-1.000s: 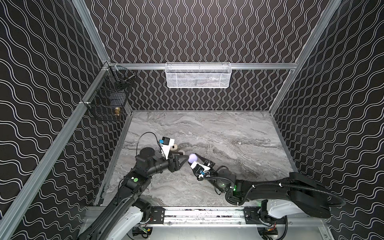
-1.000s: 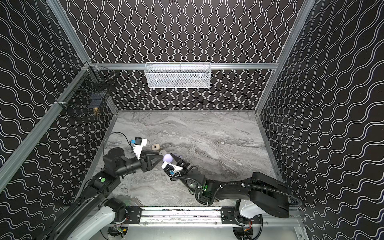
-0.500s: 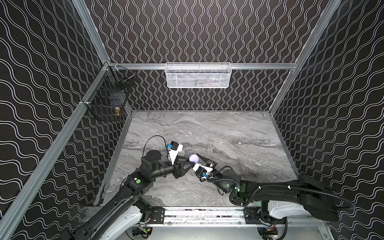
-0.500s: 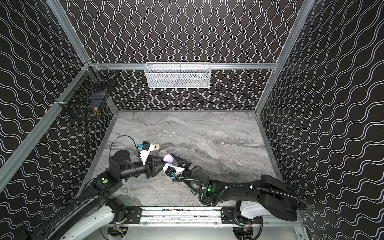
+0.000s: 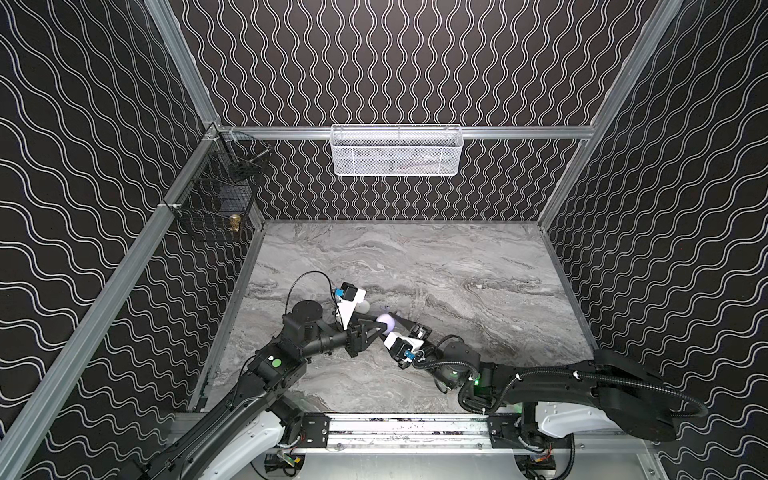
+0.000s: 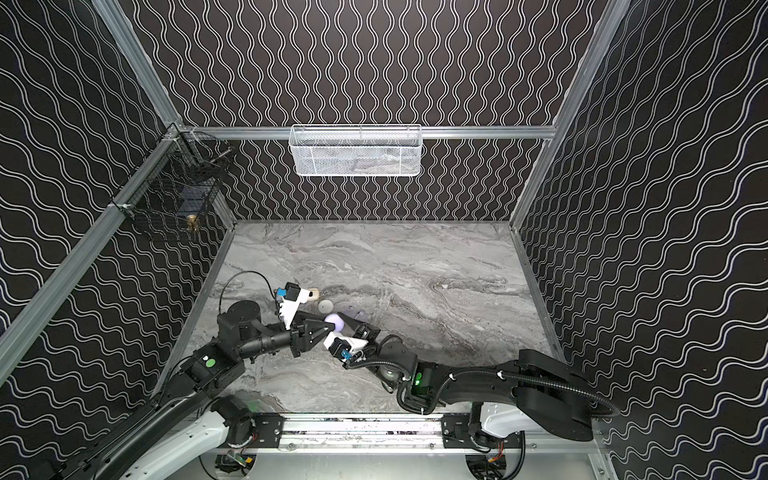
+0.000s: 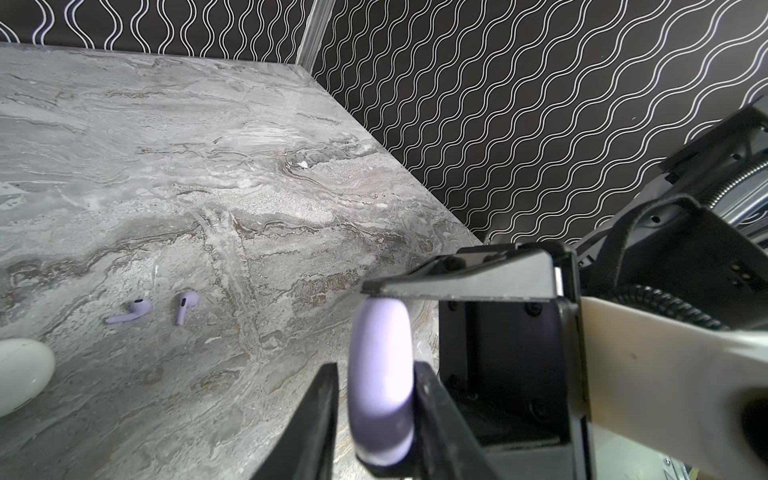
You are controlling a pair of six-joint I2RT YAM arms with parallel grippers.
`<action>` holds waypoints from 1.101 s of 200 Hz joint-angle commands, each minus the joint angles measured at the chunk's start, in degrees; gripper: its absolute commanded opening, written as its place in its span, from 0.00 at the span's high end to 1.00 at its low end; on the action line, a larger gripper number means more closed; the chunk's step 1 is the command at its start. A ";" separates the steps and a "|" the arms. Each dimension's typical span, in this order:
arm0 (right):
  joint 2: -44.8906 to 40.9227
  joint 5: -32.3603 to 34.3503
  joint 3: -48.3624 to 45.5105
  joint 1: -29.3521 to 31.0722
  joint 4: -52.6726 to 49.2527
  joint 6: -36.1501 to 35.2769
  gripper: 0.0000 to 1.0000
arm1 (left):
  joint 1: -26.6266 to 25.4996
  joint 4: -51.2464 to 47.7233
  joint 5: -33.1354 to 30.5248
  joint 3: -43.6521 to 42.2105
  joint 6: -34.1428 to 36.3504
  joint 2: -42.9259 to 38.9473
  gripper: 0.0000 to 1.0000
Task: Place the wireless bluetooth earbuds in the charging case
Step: 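Lift the lilac case with the right gripper toward the left gripper, then grasp the lilac case with the left gripper while the right gripper releases it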
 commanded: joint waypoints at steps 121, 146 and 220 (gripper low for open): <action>-0.84 -1.52 1.64 0.09 1.99 1.43 0.63 | -0.09 2.63 1.14 -0.77 1.15 0.32 0.90; -3.11 -4.20 0.00 0.09 1.72 2.85 0.31 | -0.10 4.93 -1.24 -2.71 3.75 -0.99 0.99; -22.22 -9.72 -10.00 0.02 -0.85 9.59 0.20 | -0.15 24.88 1.80 -12.57 11.27 -7.15 1.00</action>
